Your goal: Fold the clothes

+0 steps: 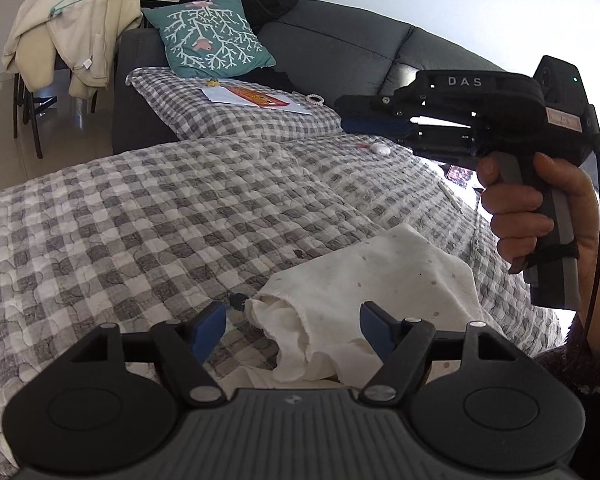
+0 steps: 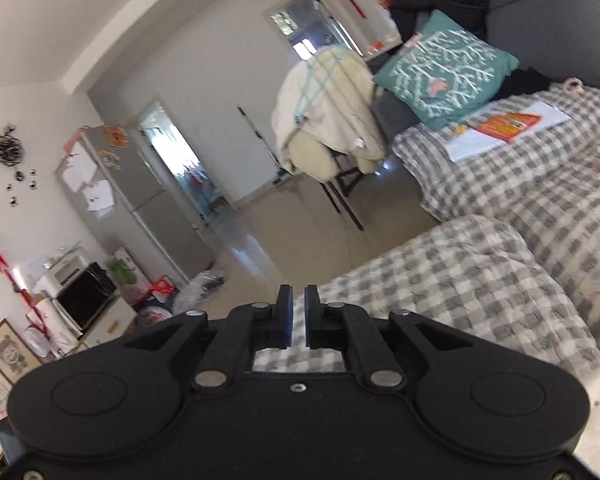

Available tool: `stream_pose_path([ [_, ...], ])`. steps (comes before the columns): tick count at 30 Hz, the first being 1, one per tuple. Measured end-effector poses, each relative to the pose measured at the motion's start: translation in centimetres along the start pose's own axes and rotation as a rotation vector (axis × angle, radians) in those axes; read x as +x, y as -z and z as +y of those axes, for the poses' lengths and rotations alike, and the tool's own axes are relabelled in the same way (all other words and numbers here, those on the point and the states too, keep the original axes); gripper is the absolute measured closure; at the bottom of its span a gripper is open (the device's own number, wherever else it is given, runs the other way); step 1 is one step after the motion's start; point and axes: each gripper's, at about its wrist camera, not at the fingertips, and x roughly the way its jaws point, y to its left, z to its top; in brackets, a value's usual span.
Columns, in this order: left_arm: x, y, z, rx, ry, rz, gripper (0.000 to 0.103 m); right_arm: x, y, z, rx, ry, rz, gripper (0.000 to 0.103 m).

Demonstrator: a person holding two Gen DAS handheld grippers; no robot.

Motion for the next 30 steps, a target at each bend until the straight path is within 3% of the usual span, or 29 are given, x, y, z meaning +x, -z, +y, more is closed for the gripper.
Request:
stream_pose_path([
  [1,0.3,-0.1,0.1,0.006,-0.006,0.004,0.029,0.1,0.2,-0.7,0.021,0.028,0.022,0.070],
  [2,0.6,-0.3,0.0,0.018,-0.013,0.005,0.029,0.2,0.3,-1.1,0.032,0.054,0.037,0.066],
  [5,1.3,-1.2,-0.6,0.075,-0.024,-0.009,0.029,-0.1,0.7,-2.3,0.021,0.139,0.065,0.063],
  [10,3.4,-2.8,-2.3,0.135,0.053,0.026,0.029,-1.9,1.6,-4.8,0.044,0.290,0.076,0.060],
  [17,9.6,-4.4,-4.9,0.186,0.074,0.142,0.030,-6.2,2.1,-10.3,0.191,0.455,0.083,0.058],
  [20,10.5,-4.1,-5.2,0.178,0.090,0.165,0.051,-7.6,2.3,-12.0,0.219,0.503,0.096,0.054],
  [22,10.8,-3.8,-5.0,0.168,0.094,0.171,0.097,-8.0,2.5,-12.9,0.240,0.497,0.116,0.053],
  [28,8.5,-3.1,-4.5,0.168,0.000,0.071,0.103,-8.7,2.7,-14.1,0.261,0.503,0.133,0.052],
  [30,6.9,-3.7,-3.8,0.150,-0.068,0.017,0.103,-8.8,2.6,-13.8,0.263,0.492,0.127,0.052],
])
